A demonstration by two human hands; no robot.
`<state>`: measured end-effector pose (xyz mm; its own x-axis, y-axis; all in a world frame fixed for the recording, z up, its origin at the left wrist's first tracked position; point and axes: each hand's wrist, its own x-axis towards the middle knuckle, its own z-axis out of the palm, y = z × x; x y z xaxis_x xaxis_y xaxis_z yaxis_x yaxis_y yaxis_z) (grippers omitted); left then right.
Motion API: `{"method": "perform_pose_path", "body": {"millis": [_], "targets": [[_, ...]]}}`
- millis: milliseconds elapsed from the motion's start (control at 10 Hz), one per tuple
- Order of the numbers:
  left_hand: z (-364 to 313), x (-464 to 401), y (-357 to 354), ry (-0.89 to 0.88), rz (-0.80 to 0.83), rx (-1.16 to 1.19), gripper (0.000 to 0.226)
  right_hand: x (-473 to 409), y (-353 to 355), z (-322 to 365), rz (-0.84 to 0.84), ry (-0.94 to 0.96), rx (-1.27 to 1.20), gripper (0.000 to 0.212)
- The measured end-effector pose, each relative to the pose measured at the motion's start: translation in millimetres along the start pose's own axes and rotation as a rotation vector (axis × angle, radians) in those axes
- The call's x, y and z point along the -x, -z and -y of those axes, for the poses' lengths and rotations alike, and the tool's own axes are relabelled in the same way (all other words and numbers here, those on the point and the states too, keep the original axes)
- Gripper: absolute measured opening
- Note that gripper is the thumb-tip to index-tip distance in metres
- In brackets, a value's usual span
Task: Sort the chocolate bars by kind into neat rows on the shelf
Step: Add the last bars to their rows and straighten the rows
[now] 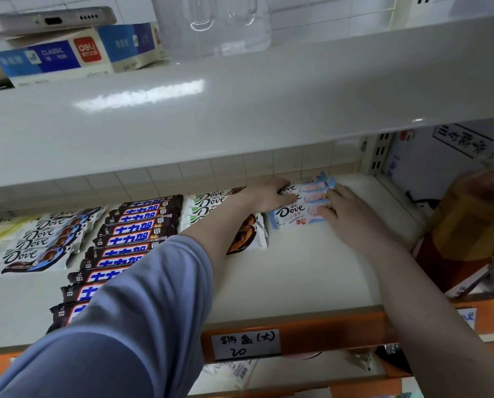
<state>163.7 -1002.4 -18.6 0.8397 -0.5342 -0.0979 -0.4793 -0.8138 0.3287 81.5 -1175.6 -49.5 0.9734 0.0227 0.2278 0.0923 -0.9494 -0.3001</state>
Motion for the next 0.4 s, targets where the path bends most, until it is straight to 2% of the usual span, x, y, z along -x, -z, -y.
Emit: {"method": "perform_pose_path", "body": {"millis": [100, 300, 400], "targets": [[-3, 2, -1, -0.001, -0.071, -0.110, 0.037, -1, -1, 1, -0.035, 0.007, 0.042, 0.038], [-11, 39, -5, 0.096, -0.367, -0.351, 0.046, 8, 11, 15, -0.022, -0.058, 0.084, 0.046], [-9, 74, -2, 0.151, -0.402, -0.324, 0.048, 22, 14, 29, -0.076, -0.036, 0.089, 0.042]]}}
